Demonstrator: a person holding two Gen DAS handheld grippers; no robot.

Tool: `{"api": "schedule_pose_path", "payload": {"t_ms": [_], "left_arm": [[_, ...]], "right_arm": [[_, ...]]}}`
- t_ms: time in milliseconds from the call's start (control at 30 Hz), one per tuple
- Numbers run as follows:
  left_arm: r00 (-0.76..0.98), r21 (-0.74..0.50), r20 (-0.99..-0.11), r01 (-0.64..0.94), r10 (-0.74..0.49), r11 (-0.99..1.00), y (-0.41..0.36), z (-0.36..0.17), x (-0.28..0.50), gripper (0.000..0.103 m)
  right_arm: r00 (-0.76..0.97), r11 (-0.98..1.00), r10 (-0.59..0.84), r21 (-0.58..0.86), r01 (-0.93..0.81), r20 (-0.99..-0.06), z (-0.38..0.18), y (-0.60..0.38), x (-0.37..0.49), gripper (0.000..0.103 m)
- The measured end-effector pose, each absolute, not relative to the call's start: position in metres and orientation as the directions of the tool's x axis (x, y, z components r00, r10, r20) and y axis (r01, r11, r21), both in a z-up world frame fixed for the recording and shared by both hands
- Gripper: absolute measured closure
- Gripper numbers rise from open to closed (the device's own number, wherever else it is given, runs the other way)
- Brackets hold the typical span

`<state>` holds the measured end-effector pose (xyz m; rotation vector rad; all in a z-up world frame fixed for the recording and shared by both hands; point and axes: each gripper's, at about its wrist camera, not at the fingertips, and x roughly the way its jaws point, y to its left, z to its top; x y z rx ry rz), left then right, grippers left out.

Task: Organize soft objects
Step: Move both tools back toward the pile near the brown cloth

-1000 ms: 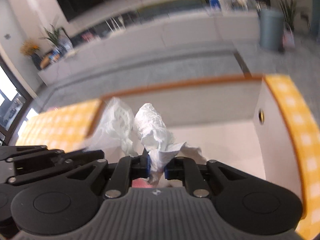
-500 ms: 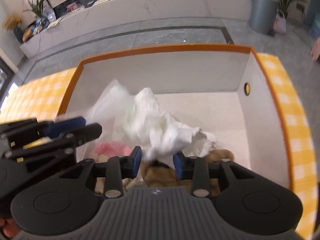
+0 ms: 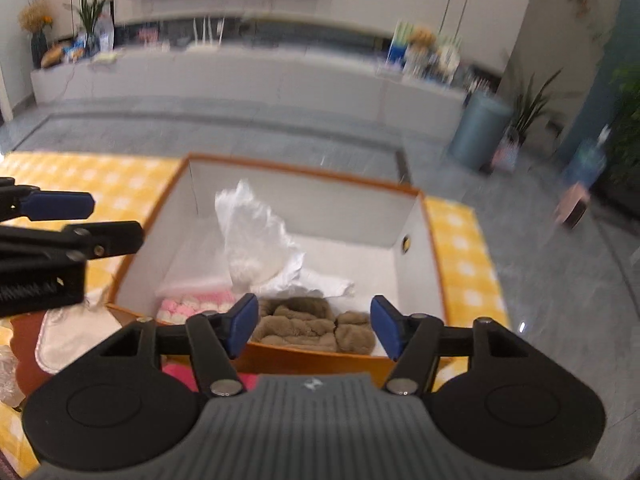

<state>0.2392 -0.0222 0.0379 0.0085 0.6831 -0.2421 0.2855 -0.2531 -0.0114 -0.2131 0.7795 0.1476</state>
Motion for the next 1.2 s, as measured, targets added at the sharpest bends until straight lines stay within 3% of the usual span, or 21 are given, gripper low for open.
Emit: {"api": "schedule_pose_path", "payload": {"t_ms": [233, 367, 600, 767, 967, 1200], "left_arm": [[0.832, 0.005, -0.518, 0.237, -0.2, 0.972, -0.022, 0.061, 0.164, 0.033], [0.863, 0.048, -0.465, 0.247, -0.197, 0.968, -0.029, 0.053, 0.12, 0.033], [0.871, 0.042, -0.45, 0.242, -0.198, 0.969, -0.029, 0.027, 0.066, 0.033], [0.843, 0.015, -0.492, 0.255, -0.215, 0.967, -0.017, 0.003, 0.059, 0.033], [0.831, 0.052, -0.544, 0.175, -0.119, 0.983, 0.008, -0.03, 0.053, 0.034], [0.809, 0.005, -0.585, 0.063, -0.048, 0.998, 0.042, -0.057, 0.04, 0.034]], "right_arm": [[0.834, 0.977, 0.09, -0.115, -0.18, -0.545, -0.003, -0.258, 0.185, 0.032], [0.856, 0.986, 0.126, -0.029, -0.162, -0.501, -0.014, -0.256, 0.136, 0.03], [0.892, 0.993, 0.112, 0.014, -0.117, -0.438, -0.051, -0.241, 0.07, 0.027], [0.863, 0.992, 0.123, 0.048, -0.114, -0.49, -0.077, -0.237, 0.053, 0.026], [0.812, 0.985, 0.159, 0.033, -0.17, -0.562, -0.103, -0.216, 0.052, 0.026], [0.781, 0.987, 0.131, 0.003, -0.163, -0.611, -0.124, -0.206, 0.063, 0.026]]}}
